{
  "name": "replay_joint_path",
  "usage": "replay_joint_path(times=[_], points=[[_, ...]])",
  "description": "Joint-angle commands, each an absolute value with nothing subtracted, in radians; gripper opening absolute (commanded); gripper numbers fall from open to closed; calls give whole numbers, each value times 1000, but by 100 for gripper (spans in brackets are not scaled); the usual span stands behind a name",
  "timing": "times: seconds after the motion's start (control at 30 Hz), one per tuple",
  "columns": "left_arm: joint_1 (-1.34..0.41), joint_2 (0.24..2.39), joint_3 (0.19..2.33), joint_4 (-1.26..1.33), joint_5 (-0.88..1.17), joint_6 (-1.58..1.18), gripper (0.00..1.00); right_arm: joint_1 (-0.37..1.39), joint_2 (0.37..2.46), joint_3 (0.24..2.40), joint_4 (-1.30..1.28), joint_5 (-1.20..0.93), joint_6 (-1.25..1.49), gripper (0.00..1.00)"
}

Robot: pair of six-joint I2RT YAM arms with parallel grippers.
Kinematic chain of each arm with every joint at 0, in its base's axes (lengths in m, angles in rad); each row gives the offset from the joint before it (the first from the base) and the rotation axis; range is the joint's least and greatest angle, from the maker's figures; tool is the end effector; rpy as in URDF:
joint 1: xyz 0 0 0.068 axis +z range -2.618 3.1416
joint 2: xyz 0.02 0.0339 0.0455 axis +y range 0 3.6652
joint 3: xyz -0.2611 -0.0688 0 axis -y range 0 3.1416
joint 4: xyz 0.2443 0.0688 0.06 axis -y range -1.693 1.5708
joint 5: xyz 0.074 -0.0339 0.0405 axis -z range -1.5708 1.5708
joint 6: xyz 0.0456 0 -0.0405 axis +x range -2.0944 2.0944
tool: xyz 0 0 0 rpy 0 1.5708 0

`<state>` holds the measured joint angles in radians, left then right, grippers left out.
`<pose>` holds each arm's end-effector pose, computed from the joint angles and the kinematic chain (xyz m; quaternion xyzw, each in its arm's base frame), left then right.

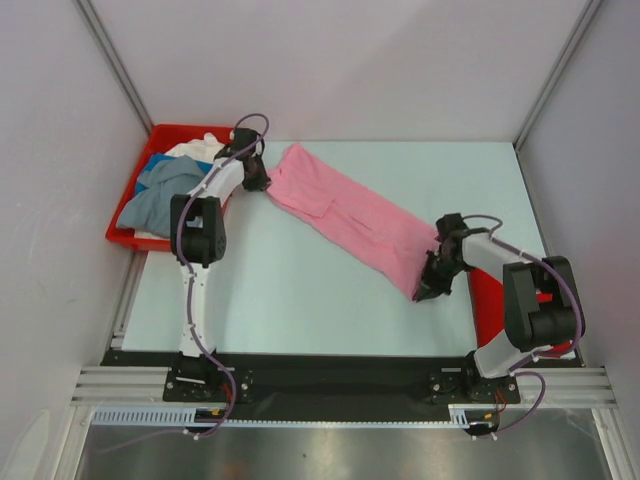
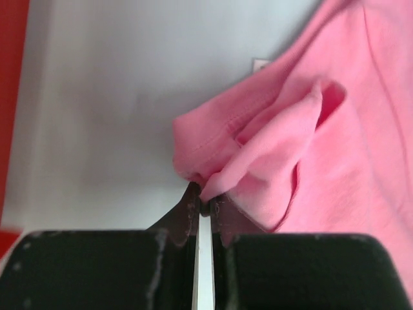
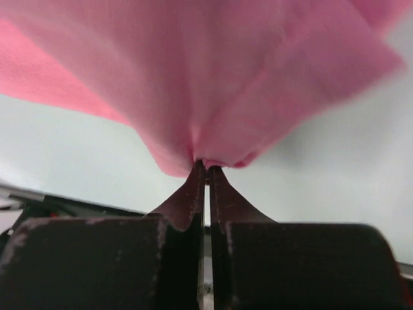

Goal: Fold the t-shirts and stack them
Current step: Fold the tshirt

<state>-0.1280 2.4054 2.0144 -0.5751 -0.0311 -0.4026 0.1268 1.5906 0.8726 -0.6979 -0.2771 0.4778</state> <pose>0.5260 -0.0663 0.1528 -0.1352 0.9449 -0.0637 0.2912 0.2631 0.0461 0.1426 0.1619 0.9741 0.1543 0.0322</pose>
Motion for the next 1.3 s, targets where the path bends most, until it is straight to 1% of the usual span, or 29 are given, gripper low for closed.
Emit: replay_joint_path(times=[0.0,0.03,0.07,0.1,0.17,0.23,0.27,0.3,0.33,0.37,0.43,0.47,0.5,0.53,0.57,0.6,0.63,0.67,0.73,0.8,0.83,0.87,0.97,1.03,1.07,1.1,1.13,1.23,1.27], points=[[-135,2505,2232,-618,29,-407,4,247,1523,776,-642,-391,651,0],[-135,2522,2267,-626,29,-400,4,327,1516,752,-614,-409,679,0],[-135,2534,2316,-623,26,-388,6,366,1513,708,-586,-437,698,0],[-133,2546,2324,-618,18,-381,9,402,1511,690,-539,-446,728,0],[-130,2545,2312,-572,12,-368,10,518,1516,660,-491,-472,738,0],[-130,2546,2309,-529,17,-356,12,602,1522,675,-454,-462,720,0],[-130,2545,2310,-522,23,-345,12,691,1525,690,-445,-451,710,0],[-130,2545,2313,-522,25,-342,14,728,1532,730,-434,-448,704,0],[-130,2537,2315,-526,26,-336,16,762,1540,750,-430,-448,692,1],[-130,2531,2319,-535,18,-321,17,797,1557,770,-426,-457,687,7],[-135,2487,2318,-576,6,-304,32,856,1566,833,-419,-474,660,15],[-140,2461,2312,-595,-44,-278,40,867,1572,853,-429,-495,651,21],[-146,2439,2307,-616,-73,-266,53,873,1571,885,-446,-497,635,25],[-155,2418,2303,-650,-83,-252,59,870,1565,903,-466,-495,621,29],[-156,2366,2293,-667,-87,-226,63,865,1548,919,-512,-494,588,37],[-161,2346,2293,-692,-118,-221,69,850,1533,934,-537,-489,569,40],[-166,2320,2293,-737,-124,-209,70,842,1516,966,-563,-483,552,43],[-166,2280,2290,-761,-136,-206,72,833,1500,977,-610,-474,532,49],[-169,2228,2272,-802,-164,-203,72,796,1439,1000,-650,-462,493,51],[-172,2139,2198,-782,-152,-204,73,746,1395,1006,-690,-451,454,56],[-172,2113,2171,-773,-141,-207,73,662,1385,1008,-693,-451,440,58],[-170,2086,2110,-755,-127,-209,73,619,1381,1005,-668,-466,428,64],[-172,2013,1983,-671,-32,-227,72,461,1431,1044,-548,-474,368,70],[-172,1965,1906,-574,-14,-273,70,414,1535,1100,-491,-463,339,70],[-172,1956,1835,-540,-21,-291,64,378,1583,1167,-435,-451,334,70],[-172,1947,1809,-487,-32,-313,61,365,1626,1202,-413,-454,334,70],[-170,1942,1765,-467,-41,-351,59,351,1716,1238,-391,-460,327,71],[-186,1966,1741,-430,-92,-389,59,322,1860,1415,-327,-479,292,72],[-187,1976,1740,-425,-110,-394,59,319,1947,1464,-337,-468,278,72]])
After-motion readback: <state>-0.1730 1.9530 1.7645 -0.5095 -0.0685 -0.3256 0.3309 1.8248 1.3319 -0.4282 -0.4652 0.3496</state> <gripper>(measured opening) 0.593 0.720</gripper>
